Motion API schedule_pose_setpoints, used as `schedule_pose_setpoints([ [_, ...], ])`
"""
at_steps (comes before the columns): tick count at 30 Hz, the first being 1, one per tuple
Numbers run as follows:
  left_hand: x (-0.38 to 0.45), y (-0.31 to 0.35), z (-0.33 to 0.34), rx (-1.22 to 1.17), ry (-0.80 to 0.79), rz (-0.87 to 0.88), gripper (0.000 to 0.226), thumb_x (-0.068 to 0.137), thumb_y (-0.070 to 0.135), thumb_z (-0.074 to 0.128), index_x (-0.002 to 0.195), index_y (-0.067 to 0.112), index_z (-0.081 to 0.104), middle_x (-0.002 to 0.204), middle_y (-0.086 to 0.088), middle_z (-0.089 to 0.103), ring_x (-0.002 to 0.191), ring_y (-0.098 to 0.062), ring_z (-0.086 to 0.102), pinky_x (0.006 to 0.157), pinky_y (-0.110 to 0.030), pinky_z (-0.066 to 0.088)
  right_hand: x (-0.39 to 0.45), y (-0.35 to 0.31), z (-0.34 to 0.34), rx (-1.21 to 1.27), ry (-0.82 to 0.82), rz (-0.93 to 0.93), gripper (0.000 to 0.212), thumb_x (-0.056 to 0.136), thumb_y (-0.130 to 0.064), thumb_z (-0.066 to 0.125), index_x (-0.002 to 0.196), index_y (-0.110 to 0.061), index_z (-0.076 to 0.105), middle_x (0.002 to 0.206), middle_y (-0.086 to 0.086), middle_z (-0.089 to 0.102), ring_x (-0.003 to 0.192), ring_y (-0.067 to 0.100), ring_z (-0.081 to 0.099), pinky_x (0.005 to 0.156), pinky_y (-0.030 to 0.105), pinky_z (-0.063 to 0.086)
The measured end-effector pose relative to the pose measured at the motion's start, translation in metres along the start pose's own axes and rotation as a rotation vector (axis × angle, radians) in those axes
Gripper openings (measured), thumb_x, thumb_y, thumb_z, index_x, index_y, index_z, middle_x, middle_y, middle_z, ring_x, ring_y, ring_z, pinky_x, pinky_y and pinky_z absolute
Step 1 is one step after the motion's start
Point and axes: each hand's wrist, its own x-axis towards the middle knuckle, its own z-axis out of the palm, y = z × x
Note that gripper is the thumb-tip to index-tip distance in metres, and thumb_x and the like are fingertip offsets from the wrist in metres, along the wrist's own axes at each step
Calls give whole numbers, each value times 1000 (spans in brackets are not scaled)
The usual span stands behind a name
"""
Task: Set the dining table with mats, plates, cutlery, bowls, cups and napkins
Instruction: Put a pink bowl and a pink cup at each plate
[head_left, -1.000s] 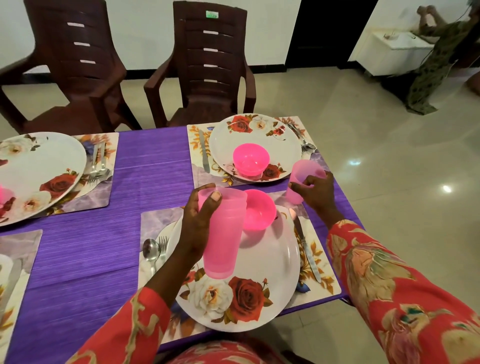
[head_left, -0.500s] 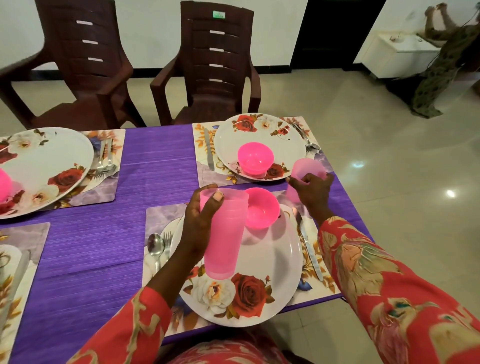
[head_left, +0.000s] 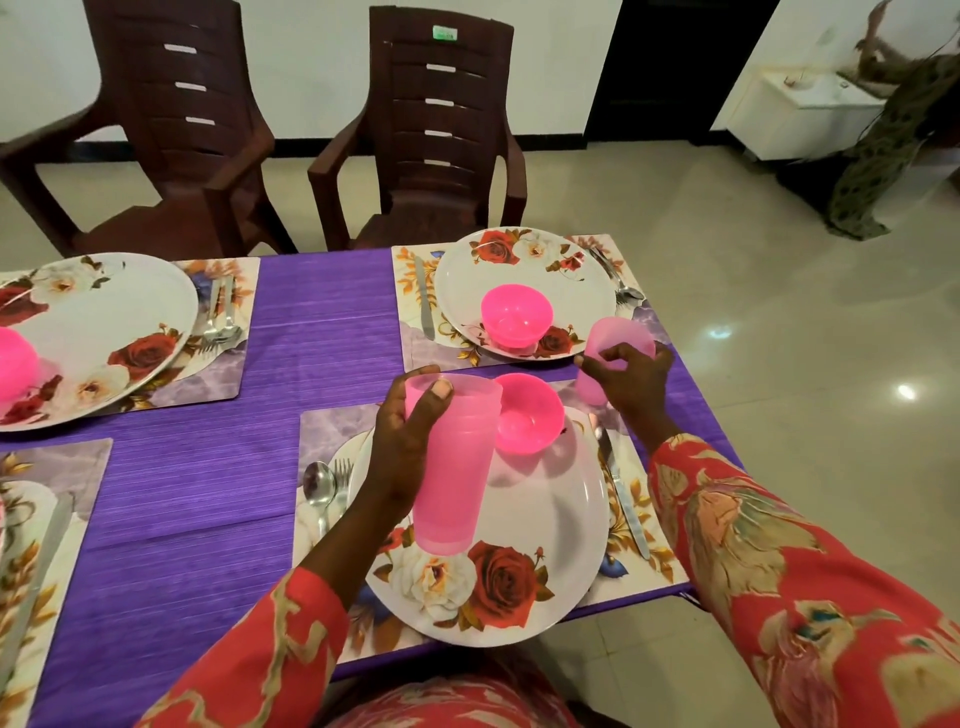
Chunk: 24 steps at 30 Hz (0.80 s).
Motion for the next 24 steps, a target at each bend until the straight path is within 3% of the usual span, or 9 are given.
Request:
schedule_pose_setpoints([
  [4, 0, -2, 3, -22, -16, -34, 70, 55, 61, 60, 113, 22, 55, 102, -9, 67, 79, -18, 68, 61, -32, 55, -4, -3, -10, 32, 138, -26, 37, 83, -40, 67, 103, -9, 67, 144, 15, 23, 131, 35, 29, 106, 43, 32],
  [7, 1, -3, 5, -37, -37, -50, 64, 55, 60, 63, 107, 23, 58, 102, -13, 67, 82, -24, 66, 65, -36, 55, -7, -12, -23, 16, 336, -99, 42, 86, -39, 60, 102, -2, 68, 134, 20, 41, 122, 35, 40, 88, 27, 32],
  [9, 2, -3, 7, -51, -48, -48, 62, 56, 59, 64, 105, 21, 60, 100, -13, 67, 81, -24, 65, 65, -36, 55, -12, -25, -27, 63, 363, -215, 46, 81, -36, 52, 96, 4, 68, 116, 24, 55, 109, 35, 50, 79, 22, 30],
  [13, 2, 1, 2, -68, -37, -34, 60, 55, 57, 67, 101, 19, 62, 94, -9, 67, 80, -23, 64, 69, -37, 54, -41, -66, -21, 247, 85, -403, 33, 80, -26, 53, 85, 1, 70, 87, 17, 66, 83, 29, 59, 75, 28, 43],
  [18, -6, 9, -24, -101, 9, -14, 61, 60, 50, 70, 109, 14, 60, 96, -9, 67, 80, -19, 64, 66, -29, 55, -102, -110, 11, 283, -423, -565, 19, 88, -19, 63, 94, -3, 70, 87, 5, 68, 73, -1, 59, 67, 8, 45],
  [21, -13, 14, -50, -146, 59, 15, 54, 66, 43, 69, 109, 12, 58, 95, -9, 65, 79, -18, 64, 67, -29, 55, -127, -127, 35, 312, -566, -621, 28, 83, -29, 65, 87, -3, 71, 88, -3, 65, 78, -1, 59, 68, 12, 46],
  [24, -18, 19, -80, -171, 108, 20, 52, 63, 46, 70, 106, 19, 59, 102, -13, 66, 85, -24, 64, 76, -40, 53, -144, -142, 59, 321, -676, -563, 10, 79, -20, 73, 82, -11, 70, 112, 2, 59, 100, -2, 55, 87, 26, 48],
])
